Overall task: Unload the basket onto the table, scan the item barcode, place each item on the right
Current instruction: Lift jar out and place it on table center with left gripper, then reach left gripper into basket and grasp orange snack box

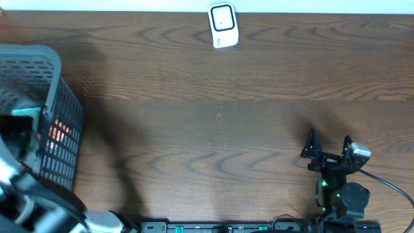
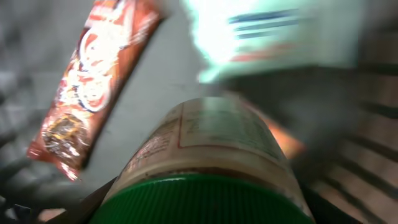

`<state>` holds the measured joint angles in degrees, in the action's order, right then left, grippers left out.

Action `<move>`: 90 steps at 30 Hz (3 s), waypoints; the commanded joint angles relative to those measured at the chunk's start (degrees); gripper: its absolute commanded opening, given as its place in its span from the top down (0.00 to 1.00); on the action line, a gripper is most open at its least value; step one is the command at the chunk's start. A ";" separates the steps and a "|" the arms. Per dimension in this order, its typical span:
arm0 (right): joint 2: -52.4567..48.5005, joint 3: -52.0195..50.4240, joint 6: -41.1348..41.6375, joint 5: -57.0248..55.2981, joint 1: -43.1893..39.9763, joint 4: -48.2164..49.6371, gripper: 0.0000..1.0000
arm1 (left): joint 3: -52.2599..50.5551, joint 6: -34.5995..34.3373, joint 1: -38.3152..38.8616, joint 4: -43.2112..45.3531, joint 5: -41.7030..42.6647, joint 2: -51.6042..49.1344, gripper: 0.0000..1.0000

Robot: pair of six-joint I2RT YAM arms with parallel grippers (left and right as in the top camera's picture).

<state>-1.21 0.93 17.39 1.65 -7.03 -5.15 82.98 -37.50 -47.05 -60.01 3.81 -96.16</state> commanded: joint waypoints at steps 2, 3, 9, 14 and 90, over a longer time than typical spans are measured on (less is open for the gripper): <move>0.02 -0.09 0.17 -0.09 0.37 -0.22 0.01 | 4.28 3.21 0.20 -0.50 16.04 14.71 0.38; 0.02 -0.09 0.17 -0.07 0.37 -0.22 0.01 | 4.28 3.17 0.35 -0.48 21.07 17.75 0.37; 0.02 -0.09 0.17 -0.09 0.37 -0.22 0.01 | 4.26 0.66 6.84 4.79 35.45 33.83 0.35; 0.02 -0.09 0.17 -0.09 0.37 -0.22 0.01 | 4.24 -2.10 20.35 6.75 34.62 39.91 0.35; 0.02 -0.09 0.17 -0.09 0.37 -0.22 0.01 | 9.64 2.78 14.67 -6.49 -13.81 32.06 0.07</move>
<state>-1.28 0.93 17.39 1.67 -7.03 -5.15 92.99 -46.26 -21.76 -65.89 -22.74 -57.93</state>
